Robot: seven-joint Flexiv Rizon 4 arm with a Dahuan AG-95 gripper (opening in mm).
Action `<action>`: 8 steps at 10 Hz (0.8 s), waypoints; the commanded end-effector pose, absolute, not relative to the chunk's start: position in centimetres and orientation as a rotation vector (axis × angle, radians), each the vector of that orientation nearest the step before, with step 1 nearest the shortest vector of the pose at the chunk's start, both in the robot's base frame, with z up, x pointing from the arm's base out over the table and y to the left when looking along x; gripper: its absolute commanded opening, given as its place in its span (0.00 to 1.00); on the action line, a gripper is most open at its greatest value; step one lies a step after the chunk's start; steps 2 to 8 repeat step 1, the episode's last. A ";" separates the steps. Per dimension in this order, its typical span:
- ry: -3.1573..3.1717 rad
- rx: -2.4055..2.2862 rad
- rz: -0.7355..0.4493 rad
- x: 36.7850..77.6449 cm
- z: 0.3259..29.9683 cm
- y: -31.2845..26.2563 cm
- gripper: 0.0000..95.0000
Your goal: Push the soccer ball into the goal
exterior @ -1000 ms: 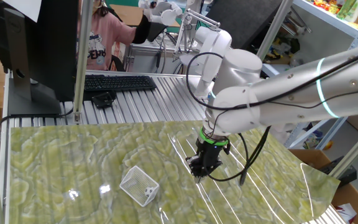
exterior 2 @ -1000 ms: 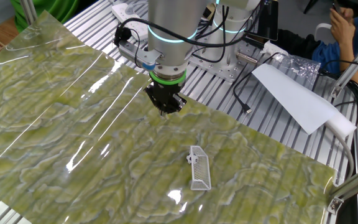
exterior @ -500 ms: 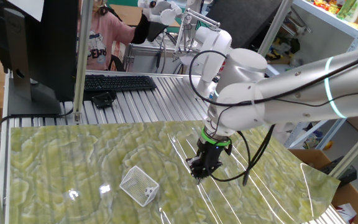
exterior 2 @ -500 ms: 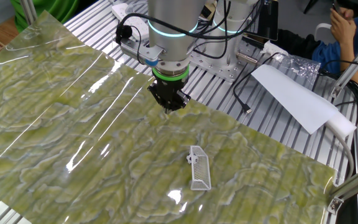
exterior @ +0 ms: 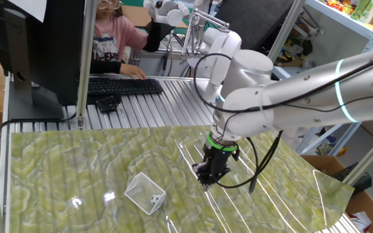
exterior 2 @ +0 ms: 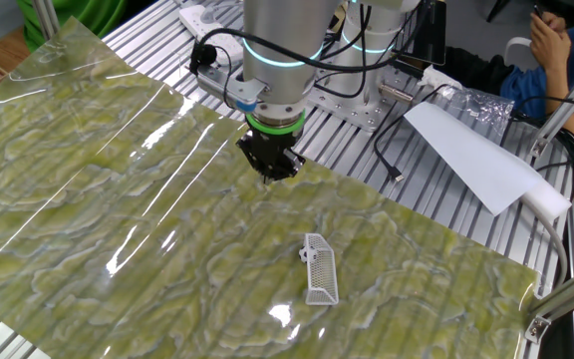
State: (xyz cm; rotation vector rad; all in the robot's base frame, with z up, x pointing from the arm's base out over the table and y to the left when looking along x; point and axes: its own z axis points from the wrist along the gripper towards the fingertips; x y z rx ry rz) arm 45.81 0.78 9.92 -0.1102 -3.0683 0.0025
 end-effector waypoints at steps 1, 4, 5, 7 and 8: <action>-3.072 -0.130 -0.024 45.8 9.9 0.8 0.00; -3.072 -0.130 -0.024 45.8 9.9 0.8 0.00; -3.072 -0.130 -0.024 45.8 9.9 0.8 0.00; -3.072 -0.130 -0.024 45.8 9.9 0.8 0.00; -3.072 -0.130 -0.024 45.8 9.9 0.8 0.00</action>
